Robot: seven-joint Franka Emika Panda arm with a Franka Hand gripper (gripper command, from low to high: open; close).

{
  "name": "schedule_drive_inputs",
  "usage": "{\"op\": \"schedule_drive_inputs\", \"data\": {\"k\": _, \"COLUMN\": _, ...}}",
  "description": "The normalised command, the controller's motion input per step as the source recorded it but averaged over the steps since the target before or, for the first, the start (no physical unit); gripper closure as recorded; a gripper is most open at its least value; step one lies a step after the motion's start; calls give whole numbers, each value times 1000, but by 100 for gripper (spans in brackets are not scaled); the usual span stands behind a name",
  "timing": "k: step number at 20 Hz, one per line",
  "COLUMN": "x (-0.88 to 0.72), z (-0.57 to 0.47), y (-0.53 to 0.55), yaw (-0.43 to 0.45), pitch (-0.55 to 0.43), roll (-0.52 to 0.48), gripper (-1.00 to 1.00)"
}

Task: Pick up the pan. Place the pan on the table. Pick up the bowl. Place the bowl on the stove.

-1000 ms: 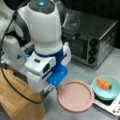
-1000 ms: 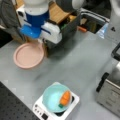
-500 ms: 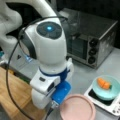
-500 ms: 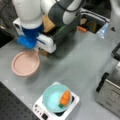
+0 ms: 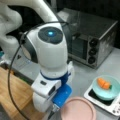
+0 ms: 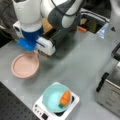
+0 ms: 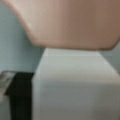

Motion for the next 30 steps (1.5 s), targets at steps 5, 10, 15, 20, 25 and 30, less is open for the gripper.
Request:
{"op": "schedule_drive_inputs", "data": {"k": 5, "x": 114, "z": -202, "y": -159, "yaw": 26, "pitch": -28, "roll": 66, "gripper": 100}}
{"op": "schedule_drive_inputs", "data": {"k": 10, "x": 102, "z": -142, "y": -99, "yaw": 27, "pitch": -92, "roll": 16, "gripper": 100}}
{"op": "schedule_drive_inputs", "data": {"k": 15, "x": 37, "z": -198, "y": -62, "yaw": 14, "pitch": -125, "roll": -18, "gripper": 100}}
{"op": "schedule_drive_inputs", "data": {"k": 20, "x": -10, "z": -301, "y": -5, "yaw": 1, "pitch": -139, "roll": -41, "gripper": 100}}
{"op": "schedule_drive_inputs", "data": {"k": 25, "x": -56, "z": -190, "y": 5, "yaw": -7, "pitch": -148, "roll": -32, "gripper": 100}}
{"op": "schedule_drive_inputs", "data": {"k": 30, "x": -93, "z": -49, "y": -28, "yaw": -3, "pitch": -142, "roll": -26, "gripper": 100}}
